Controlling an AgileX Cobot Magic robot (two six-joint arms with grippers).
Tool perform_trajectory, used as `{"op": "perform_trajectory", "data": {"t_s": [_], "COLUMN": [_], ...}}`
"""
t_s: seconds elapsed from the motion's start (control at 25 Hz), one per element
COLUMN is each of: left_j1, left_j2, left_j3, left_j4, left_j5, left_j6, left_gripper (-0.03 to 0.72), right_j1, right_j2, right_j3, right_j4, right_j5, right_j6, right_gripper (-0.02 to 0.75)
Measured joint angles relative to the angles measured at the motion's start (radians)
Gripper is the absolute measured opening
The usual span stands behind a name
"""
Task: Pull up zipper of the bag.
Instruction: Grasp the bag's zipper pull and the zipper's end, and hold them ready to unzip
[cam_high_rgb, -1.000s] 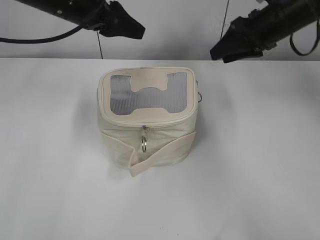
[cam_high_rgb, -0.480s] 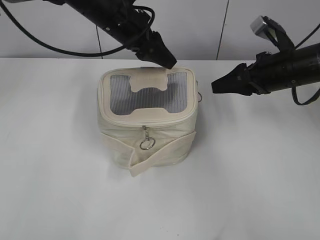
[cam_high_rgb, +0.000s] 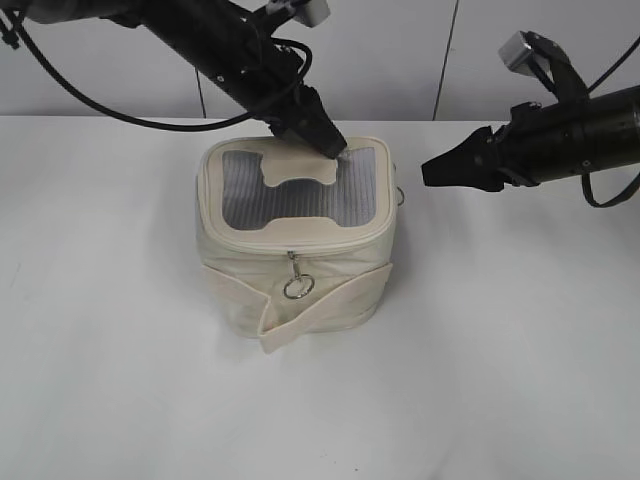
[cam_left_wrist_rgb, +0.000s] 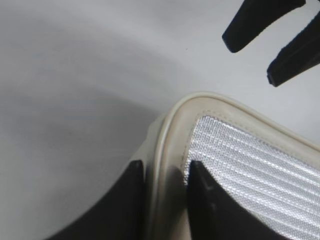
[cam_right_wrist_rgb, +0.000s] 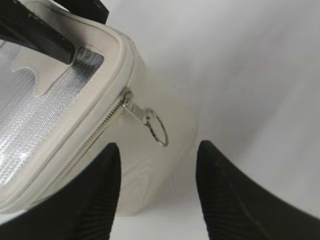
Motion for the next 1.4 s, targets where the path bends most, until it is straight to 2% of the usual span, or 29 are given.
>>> {"op": "perform_trajectory", "data": {"t_s": [0.08,0.16,0.36,0.68,1.28,1.36,1.4], "left_j1": [0.000,0.000,0.000,0.000,0.000,0.000,0.000], "left_j2": [0.001,0.001,0.001,0.001,0.001,0.001,0.001], "left_j3": [-0.001,-0.001,-0.001,-0.001,-0.001,-0.001,-0.001], "left_j4": [0.007,0.010,0.013,0.014,0.017,0.018,0.018], "left_j5": [0.000,0.000,0.000,0.000,-0.001,-0.001,-0.001], "left_j6": [-0.001,-0.004,-0.008,-0.008,-0.008,-0.008,-0.008], "left_gripper": [0.122,0.047,0.043,0.042,0.040,0.039,0.039], "right_j1": [0.001,0.006,0.040,0.131,0.167,0.172,0.174], "right_j2": [0.000,0.000,0.021,0.059,0.144,0.151,0.151], "right_j3": [0.000,0.000,0.001,-0.004,-0.103,-0.120,-0.124], "right_j4": [-0.014,-0.031,-0.048,-0.039,-0.005,-0.003,-0.001], "right_j5": [0.002,0.003,-0.011,-0.164,-0.186,-0.192,-0.196], "right_j6": [-0.027,-0.052,-0.153,-0.216,-0.238,-0.238,-0.238], "right_gripper": [0.395,0.394,0.393,0.393,0.389,0.349,0.283]}}
